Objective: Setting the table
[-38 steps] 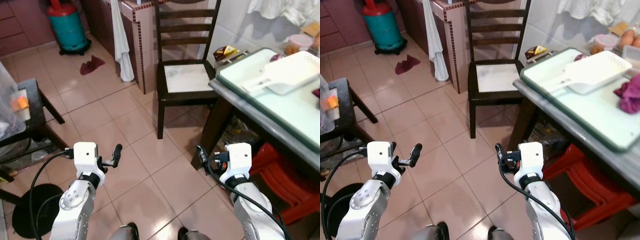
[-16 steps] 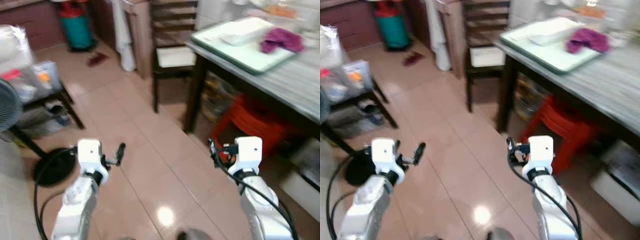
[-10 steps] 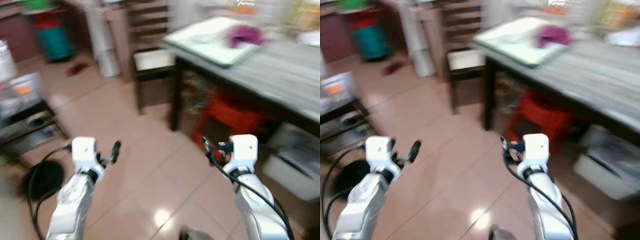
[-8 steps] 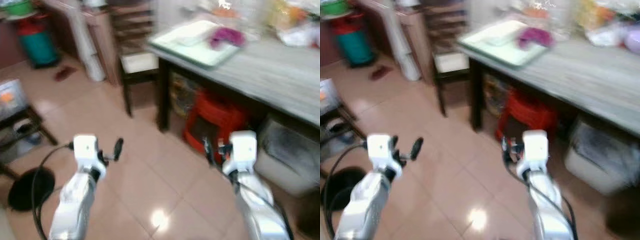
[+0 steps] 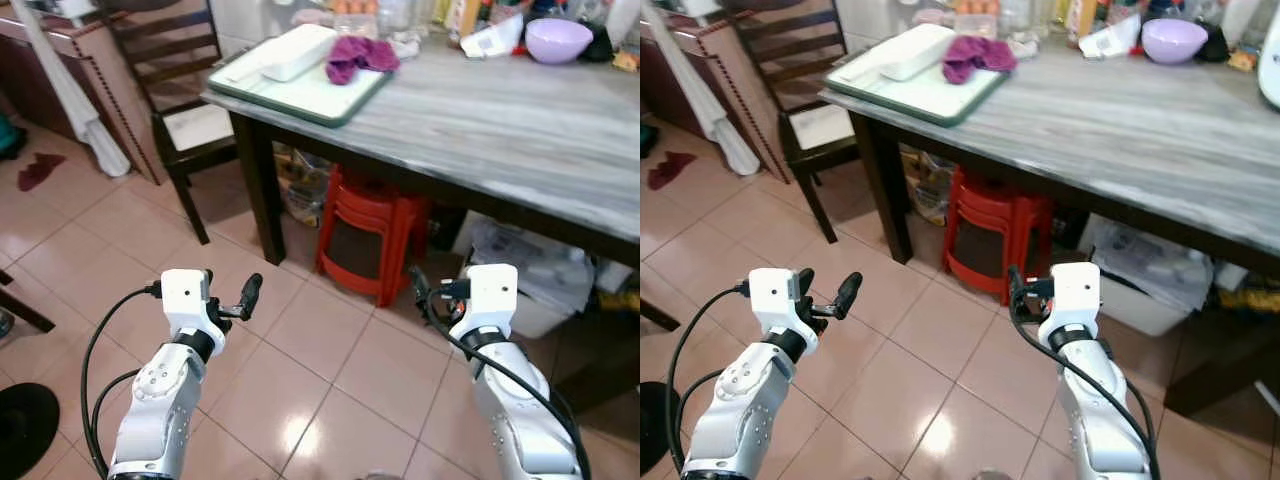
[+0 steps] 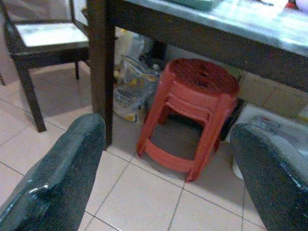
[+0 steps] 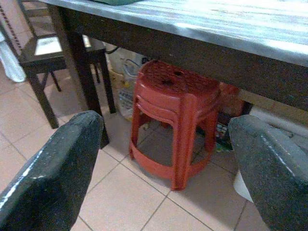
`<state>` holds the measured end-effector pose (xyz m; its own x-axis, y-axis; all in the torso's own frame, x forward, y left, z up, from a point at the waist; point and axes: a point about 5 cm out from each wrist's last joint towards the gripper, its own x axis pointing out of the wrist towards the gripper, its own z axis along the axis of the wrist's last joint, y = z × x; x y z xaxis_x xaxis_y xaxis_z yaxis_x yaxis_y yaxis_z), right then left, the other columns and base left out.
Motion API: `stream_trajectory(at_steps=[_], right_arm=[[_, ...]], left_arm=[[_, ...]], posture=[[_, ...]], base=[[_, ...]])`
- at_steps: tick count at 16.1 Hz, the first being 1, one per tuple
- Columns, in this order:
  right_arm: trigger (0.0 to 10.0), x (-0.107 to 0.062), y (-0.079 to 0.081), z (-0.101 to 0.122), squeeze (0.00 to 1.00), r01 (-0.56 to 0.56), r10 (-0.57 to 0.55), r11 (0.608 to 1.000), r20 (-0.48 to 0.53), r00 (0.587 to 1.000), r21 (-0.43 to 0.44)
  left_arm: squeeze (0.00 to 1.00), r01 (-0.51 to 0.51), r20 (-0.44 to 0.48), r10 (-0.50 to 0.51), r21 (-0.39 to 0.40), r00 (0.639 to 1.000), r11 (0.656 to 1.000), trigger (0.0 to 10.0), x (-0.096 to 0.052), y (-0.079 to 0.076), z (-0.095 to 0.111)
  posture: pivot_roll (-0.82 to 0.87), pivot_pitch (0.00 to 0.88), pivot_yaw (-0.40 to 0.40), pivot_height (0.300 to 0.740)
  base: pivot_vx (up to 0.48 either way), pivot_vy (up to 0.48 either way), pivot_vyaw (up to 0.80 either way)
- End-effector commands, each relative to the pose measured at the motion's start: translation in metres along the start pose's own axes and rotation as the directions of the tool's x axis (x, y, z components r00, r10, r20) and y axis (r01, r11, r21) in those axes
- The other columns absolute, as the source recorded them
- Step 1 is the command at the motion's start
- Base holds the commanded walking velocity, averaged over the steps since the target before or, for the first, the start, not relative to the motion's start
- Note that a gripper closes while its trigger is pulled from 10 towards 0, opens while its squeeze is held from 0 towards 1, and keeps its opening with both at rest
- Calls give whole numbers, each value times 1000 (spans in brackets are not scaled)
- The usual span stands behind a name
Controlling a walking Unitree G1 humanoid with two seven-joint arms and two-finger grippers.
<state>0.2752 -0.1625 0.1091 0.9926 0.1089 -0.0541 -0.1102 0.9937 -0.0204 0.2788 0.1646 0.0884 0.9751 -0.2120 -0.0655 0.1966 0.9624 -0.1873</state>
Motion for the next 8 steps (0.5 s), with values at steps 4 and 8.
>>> stream_trajectory(at_steps=[4,8], right_arm=[[10000,4,3,5,0,-18,18,1000,26,999,-6],[10000,4,5,2,0,-26,26,1000,15,1000,4]], left_arm=[[0,12,1,-12,6,1000,1000,10000,1,2,0],[0,22,-5,-22,-1,1000,1000,10000,-2,-1,-3]], posture=[[-140,117,53,740],[-135,123,48,740]], base=[[133,0,0],[294,0,-550]])
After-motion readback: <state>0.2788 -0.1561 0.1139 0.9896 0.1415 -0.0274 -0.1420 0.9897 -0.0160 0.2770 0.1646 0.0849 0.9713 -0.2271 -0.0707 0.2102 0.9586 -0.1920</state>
